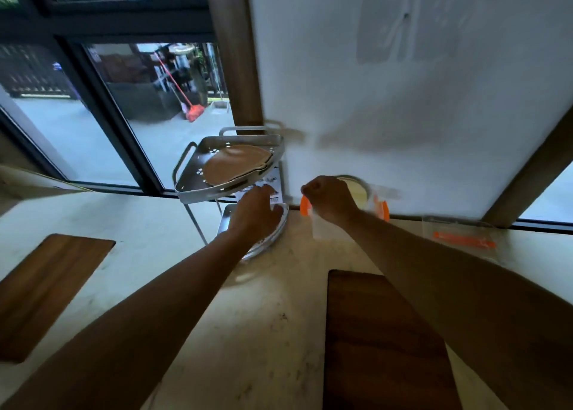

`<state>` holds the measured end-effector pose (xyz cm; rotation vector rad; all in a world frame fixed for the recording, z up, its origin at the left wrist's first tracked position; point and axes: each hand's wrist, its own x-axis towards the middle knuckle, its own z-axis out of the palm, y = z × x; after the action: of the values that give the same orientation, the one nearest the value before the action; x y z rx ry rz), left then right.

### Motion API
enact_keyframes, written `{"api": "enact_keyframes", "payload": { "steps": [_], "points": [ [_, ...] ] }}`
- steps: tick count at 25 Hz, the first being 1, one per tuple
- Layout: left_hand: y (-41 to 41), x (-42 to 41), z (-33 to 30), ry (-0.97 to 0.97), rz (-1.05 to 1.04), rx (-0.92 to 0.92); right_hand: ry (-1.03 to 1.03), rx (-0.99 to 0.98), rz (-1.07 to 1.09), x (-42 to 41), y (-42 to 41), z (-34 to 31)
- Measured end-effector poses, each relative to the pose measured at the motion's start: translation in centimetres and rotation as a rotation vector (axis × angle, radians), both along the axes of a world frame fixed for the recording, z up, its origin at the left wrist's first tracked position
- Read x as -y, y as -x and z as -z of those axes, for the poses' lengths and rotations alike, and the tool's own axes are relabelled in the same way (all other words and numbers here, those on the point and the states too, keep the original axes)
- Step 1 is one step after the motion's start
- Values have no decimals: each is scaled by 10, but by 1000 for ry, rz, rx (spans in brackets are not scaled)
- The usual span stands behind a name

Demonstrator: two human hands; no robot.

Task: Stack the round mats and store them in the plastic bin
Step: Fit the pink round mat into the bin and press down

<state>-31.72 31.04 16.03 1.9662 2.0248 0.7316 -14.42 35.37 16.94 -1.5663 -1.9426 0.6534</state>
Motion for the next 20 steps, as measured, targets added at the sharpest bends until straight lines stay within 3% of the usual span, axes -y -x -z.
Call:
{"api": "enact_keyframes", "payload": {
  "steps": [4, 8, 12, 16, 20],
  "points": [
    [40, 14, -25, -110, -4, -10, 87, -68, 4, 3, 42, -12],
    [69, -1, -41, -234, 27, -69, -20, -14, 21, -5, 74, -18],
    [76, -23, -40, -313, 11, -128, 198, -72, 119, -28, 91, -12],
    [77, -47, -31, -210, 96, -238, 229, -178, 141, -44, 106, -5],
    [73, -61, -23, -171, 48, -221, 284, -377, 104, -53, 113, -8]
  ]
}}
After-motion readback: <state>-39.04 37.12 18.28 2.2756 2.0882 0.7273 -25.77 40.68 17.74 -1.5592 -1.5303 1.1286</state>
